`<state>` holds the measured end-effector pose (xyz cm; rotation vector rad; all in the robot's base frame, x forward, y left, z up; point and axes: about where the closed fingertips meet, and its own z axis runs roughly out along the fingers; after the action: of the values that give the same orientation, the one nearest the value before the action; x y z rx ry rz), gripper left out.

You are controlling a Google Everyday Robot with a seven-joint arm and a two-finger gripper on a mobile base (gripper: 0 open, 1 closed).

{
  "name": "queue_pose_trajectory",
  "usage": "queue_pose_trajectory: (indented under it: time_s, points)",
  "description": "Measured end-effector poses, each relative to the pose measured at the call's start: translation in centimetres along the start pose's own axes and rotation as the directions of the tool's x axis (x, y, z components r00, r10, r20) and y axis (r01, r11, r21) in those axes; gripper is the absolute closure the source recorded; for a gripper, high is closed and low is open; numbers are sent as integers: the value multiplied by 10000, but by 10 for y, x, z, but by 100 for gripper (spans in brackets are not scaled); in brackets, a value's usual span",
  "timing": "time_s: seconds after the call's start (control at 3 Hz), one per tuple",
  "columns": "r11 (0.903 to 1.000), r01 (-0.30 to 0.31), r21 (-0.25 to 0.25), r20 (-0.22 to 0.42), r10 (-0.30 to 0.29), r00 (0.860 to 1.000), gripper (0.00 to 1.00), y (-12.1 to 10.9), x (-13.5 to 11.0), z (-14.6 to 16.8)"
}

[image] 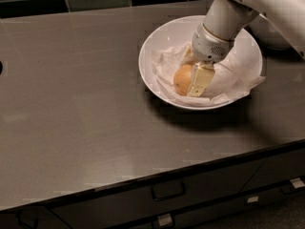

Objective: Pick orange from white bowl

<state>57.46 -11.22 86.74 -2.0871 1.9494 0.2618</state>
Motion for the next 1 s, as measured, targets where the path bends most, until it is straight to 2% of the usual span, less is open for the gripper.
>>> queue_pose_trajectory:
  time_s: [0.33, 0.67, 1.0]
  points:
    - [9998, -9, -176, 80, 11, 10000, 34, 1, -1, 7]
    - [9992, 43, -406, 180, -36, 9998, 53, 2, -1, 14]
    - [9992, 44, -405, 180, -36, 9998, 76, 2, -1, 14]
